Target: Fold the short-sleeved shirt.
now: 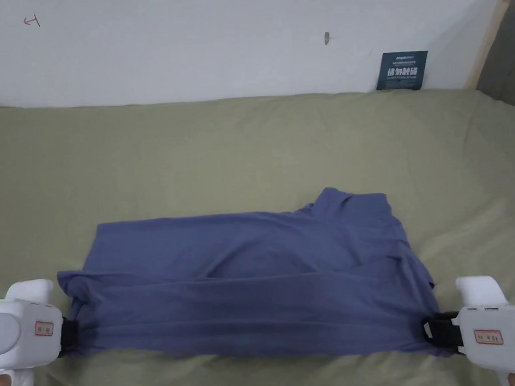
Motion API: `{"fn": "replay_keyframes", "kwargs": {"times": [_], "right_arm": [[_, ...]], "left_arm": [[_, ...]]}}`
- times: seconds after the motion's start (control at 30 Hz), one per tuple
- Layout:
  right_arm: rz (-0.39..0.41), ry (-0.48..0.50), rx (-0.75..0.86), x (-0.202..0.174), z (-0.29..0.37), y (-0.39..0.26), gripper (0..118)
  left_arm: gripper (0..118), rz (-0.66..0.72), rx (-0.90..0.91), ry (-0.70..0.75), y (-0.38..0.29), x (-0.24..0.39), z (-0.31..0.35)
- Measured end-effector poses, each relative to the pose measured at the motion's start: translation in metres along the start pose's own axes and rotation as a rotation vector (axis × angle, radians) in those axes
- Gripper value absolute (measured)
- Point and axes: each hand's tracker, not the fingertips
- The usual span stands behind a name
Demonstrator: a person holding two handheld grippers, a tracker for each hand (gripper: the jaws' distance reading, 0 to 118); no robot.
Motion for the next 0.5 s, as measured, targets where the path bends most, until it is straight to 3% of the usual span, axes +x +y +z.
{"fn": "replay_keyframes", "kwargs": {"times": [0.2,0.5], "right_arm": [[0.004,0.012,0.017,-0.001,0.039,-0.009,7],[-0.008,0.051,-0.041,-0.003,0.091,-0.095,7]], "left_arm": [[4,-0.009,0.015,0.008,-0.019,-0.002,0.031],[4,0.020,-0.013,-0.017,-0.117,-0.025,0.082]]}}
